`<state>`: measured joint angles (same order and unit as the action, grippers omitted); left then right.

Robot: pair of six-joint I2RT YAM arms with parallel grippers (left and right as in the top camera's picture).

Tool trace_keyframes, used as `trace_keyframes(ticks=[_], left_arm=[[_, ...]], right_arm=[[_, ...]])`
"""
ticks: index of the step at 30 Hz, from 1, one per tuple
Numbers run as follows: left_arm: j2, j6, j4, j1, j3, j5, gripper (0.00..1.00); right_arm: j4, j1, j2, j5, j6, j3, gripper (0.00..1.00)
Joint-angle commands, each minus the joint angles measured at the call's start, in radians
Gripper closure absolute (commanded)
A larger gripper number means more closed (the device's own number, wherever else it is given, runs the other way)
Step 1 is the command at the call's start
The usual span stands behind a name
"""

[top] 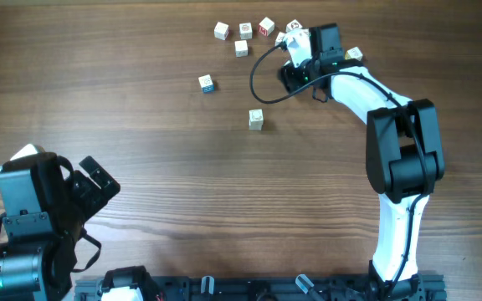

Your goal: Form a tower

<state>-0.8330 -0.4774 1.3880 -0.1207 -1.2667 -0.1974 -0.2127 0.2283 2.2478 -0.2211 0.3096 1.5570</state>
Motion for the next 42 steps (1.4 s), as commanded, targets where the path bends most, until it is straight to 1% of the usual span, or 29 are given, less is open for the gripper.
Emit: trace_keyframes(ticks=[1,2,5,7,9,11,14,16,21,23,25,26,28,30,36,39,42], left_arm=[[0.002,-0.009,-0.003,-0.008,0.0,-0.006,0.0],[0.002,-0.009,-0.003,-0.008,0.0,-0.006,0.0],[0.002,-0.009,-0.003,-0.008,0.0,-0.006,0.0],[0.002,-0.009,-0.003,-0.008,0.0,-0.006,0.0],[0.002,-0.009,-0.003,-0.008,0.0,-0.006,0.0],[0.002,-0.009,-0.003,-0.008,0.0,-0.006,0.0],[0.002,-0.009,-0.003,-0.008,0.0,-0.006,0.0],[0.002,-0.009,-0.003,-0.008,0.0,-0.006,0.0],[0.002,-0.009,-0.003,-0.008,0.0,-0.006,0.0],[0.002,-0.009,-0.003,-0.008,0.0,-0.006,0.0],[0.002,-0.009,-0.003,-0.008,0.0,-0.006,0.0],[0.002,-0.009,-0.003,-0.008,0.0,-0.006,0.0],[0.002,-0.009,-0.003,-0.008,0.0,-0.006,0.0],[0.002,-0.009,-0.003,-0.008,0.0,-0.006,0.0],[0.002,-0.009,-0.003,-0.008,0.0,-0.006,0.0],[0.002,-0.009,-0.003,-0.008,0.0,-0.006,0.0],[0.002,-0.009,-0.003,-0.008,0.0,-0.006,0.0]], right_arm=[[0.009,0.002,0.018,-0.019,-0.016,0.019,0.5],[0.008,0.002,0.018,-0.011,-0.024,0.019,0.52],[-0.006,0.004,0.017,0.021,-0.047,0.019,0.62],[-0.021,0.004,0.016,0.059,-0.134,0.04,0.69],[-0.095,0.004,0.007,0.06,-0.222,0.116,0.77],[-0.172,0.004,-0.016,0.064,-0.283,0.187,0.79],[-0.317,0.01,-0.074,0.072,-0.341,0.276,0.79],[-0.381,0.019,-0.124,0.075,-0.385,0.287,0.79],[-0.601,0.076,-0.289,0.074,-0.547,0.287,0.8],[-0.688,0.129,-0.327,0.074,-0.582,0.287,0.8],[-0.745,0.201,-0.322,0.084,-0.574,0.28,0.8],[-0.74,0.233,-0.319,0.122,-0.579,0.257,0.8],[-0.71,0.283,-0.319,0.218,-0.638,0.198,0.8],[-0.677,0.313,-0.319,0.265,-0.688,0.147,0.8],[-0.526,0.357,-0.319,0.274,-0.755,-0.021,0.8],[-0.49,0.357,-0.319,0.336,-0.761,-0.046,0.8],[-0.452,0.357,-0.319,0.356,-0.761,-0.086,0.79]])
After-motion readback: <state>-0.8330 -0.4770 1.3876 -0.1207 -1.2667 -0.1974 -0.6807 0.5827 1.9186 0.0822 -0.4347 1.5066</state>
